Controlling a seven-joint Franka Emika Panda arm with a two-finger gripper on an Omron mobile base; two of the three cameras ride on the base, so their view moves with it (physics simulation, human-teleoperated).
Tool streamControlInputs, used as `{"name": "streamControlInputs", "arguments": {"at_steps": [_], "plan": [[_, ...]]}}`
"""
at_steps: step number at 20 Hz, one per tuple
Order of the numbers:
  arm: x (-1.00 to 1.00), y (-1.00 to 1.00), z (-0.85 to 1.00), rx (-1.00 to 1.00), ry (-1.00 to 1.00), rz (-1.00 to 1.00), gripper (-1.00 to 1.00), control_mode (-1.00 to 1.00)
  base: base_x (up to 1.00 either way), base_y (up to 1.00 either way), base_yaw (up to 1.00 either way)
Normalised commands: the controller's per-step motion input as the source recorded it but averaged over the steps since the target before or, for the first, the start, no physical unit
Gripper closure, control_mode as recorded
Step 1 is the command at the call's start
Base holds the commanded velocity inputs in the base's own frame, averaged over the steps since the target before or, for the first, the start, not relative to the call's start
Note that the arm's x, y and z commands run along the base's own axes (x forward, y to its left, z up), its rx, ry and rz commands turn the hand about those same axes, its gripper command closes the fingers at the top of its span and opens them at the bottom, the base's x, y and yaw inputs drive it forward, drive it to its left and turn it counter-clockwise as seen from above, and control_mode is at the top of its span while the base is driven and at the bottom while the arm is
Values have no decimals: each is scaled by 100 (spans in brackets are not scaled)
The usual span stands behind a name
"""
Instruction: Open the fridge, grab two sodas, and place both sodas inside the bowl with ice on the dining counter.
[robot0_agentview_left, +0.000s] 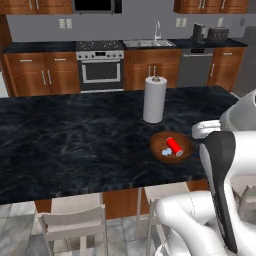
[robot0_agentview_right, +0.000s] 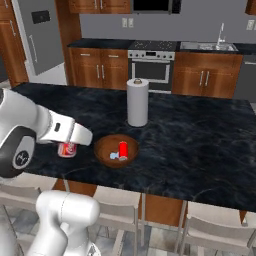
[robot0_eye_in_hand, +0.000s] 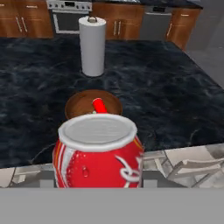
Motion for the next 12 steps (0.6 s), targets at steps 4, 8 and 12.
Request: {"name": "streamControlInputs", "arguments": {"at_steps": [4,8,12], "plan": [[98,0,-55,-5,44,21,100,-100,0,0,0],[58,-5,-47,-5,24,31,100,-100,0,0,0],[45,-4,-41,-6,18,33,100,-100,0,0,0]]}}
